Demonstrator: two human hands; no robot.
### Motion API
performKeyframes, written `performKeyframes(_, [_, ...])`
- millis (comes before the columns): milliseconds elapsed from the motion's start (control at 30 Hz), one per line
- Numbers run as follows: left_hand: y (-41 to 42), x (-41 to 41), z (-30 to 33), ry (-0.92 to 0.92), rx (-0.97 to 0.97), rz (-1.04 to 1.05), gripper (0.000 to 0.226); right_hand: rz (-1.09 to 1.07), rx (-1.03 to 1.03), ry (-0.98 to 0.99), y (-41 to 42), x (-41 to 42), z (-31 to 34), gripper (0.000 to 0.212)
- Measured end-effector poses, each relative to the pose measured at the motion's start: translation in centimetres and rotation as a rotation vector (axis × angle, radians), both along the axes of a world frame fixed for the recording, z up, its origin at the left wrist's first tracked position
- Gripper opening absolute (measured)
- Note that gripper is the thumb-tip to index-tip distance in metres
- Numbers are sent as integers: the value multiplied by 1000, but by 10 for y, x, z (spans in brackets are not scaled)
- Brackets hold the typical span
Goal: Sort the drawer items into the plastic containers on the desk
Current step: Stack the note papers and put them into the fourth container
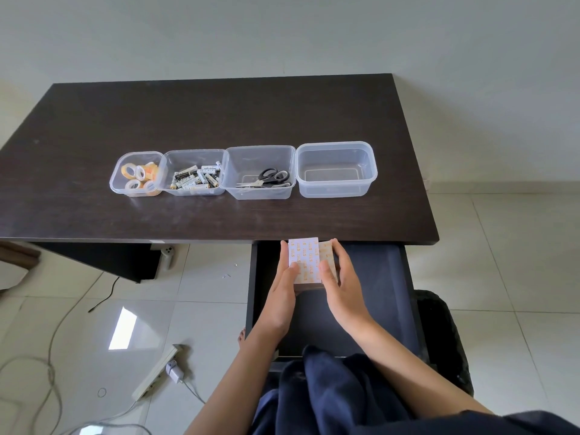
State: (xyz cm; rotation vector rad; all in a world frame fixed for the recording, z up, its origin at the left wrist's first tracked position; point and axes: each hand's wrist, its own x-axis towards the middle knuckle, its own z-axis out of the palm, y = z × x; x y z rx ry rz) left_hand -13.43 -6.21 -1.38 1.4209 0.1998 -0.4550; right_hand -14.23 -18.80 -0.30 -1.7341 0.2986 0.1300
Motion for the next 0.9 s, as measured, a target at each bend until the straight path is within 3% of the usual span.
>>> performKeyframes(467, [1,3,6,16,19,17,66,174,80,37,2,7,3,102])
performKeyframes(900, [-2,6,10,-1,57,31,68,184,131,-9,-1,10,13,64])
